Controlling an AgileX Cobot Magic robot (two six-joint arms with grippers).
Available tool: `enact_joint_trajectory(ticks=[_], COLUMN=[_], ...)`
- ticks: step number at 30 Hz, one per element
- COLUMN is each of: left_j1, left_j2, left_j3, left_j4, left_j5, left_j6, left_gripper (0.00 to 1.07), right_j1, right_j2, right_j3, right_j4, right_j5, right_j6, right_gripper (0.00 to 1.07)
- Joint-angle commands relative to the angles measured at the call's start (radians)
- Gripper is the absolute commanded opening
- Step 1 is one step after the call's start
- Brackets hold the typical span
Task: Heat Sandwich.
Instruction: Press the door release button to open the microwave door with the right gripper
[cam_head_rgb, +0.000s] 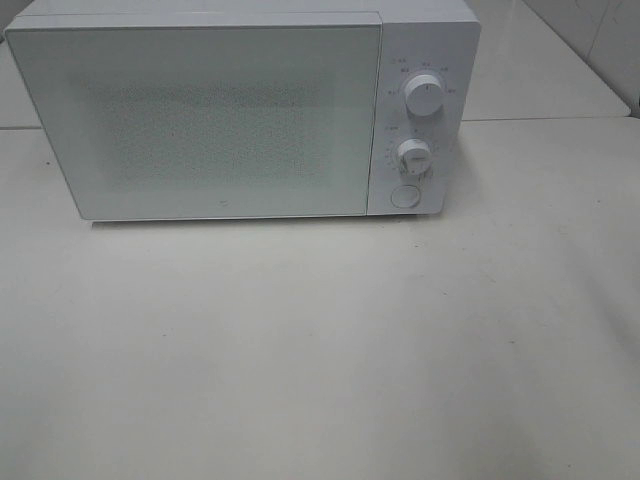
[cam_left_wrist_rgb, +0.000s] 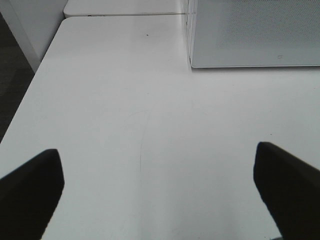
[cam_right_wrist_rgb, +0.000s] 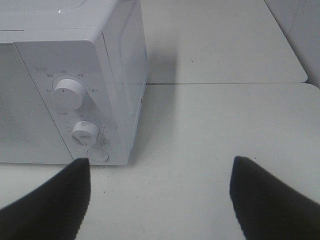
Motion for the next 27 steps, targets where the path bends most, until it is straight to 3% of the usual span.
enact_joint_trajectory(ticks=[1, 8, 17, 22, 27], left_j1=[0.001, 0.001, 0.001, 0.001, 0.001], left_j2=[-0.022, -0.022, -0.022, -0.022, -0.022], left_j3=[0.004, 0.004, 0.004, 0.004, 0.004], left_j4=[-0.006, -0.006, -0.006, -0.006, -0.006], left_j5=[-0.011, -0.011, -0.011, -0.011, -0.011], left_j6=[-0.006, -0.006, -0.006, -0.006, -0.006], left_gripper=[0.98, 0.98, 0.98, 0.98, 0.98], right_j1=[-0.006, -0.006, -0.006, 0.000, 0.068], right_j2=[0.050, 0.149, 0.301, 0.426, 0.548], right_j3=[-0.006, -0.002, 0.111, 0.162, 0.186], right_j4=[-0.006, -0.019, -0.005, 0.043, 0.155], right_j5=[-0.093, -0.226, -0.587, -0.771, -0.932], right_j6=[0.000, 0.000, -0.031, -0.086, -0.202], right_gripper=[0.75, 0.75, 0.75, 0.75, 0.75])
